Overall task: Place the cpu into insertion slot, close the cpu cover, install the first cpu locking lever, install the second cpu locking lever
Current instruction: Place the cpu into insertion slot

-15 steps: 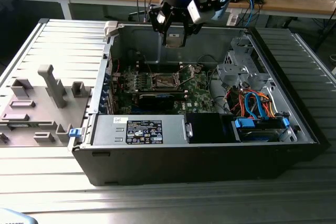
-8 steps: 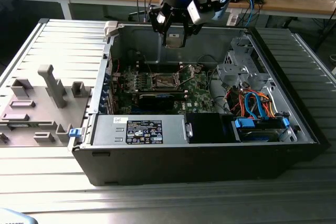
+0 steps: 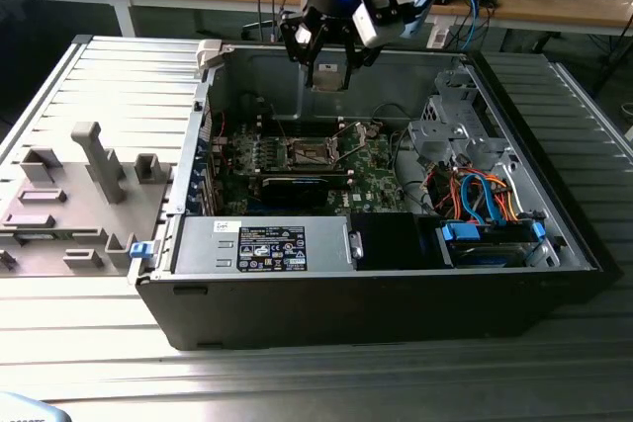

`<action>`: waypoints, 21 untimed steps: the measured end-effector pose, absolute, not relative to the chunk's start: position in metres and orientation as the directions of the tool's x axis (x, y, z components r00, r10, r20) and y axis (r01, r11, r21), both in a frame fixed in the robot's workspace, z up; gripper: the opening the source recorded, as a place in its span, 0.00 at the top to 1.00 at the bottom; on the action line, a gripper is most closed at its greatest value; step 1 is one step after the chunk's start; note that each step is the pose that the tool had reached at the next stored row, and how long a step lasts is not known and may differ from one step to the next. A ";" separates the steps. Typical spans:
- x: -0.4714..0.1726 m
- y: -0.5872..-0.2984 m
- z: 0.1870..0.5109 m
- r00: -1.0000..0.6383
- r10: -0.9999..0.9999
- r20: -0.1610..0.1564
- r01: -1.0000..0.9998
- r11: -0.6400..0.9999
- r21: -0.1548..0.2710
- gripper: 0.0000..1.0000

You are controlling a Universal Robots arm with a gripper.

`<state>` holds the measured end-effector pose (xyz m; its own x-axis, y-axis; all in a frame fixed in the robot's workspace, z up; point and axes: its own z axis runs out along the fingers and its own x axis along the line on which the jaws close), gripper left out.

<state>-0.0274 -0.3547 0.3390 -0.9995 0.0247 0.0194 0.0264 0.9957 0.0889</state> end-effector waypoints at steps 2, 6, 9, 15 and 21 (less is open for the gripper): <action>-0.027 -0.355 0.339 -1.000 0.025 0.019 0.026 0.996 0.089 0.45; -0.027 -0.355 0.338 -1.000 0.025 0.019 0.026 0.996 0.089 0.45; -0.027 -0.355 0.336 -1.000 0.025 0.019 0.026 0.996 0.089 0.45; -0.027 -0.355 0.334 -1.000 0.025 0.019 0.026 0.996 0.089 0.45; -0.027 -0.355 0.333 -1.000 0.025 0.019 0.026 0.996 0.089 0.45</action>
<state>-0.0274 -0.3547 0.3330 -0.9995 0.0248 0.0193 0.0264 0.9957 0.0890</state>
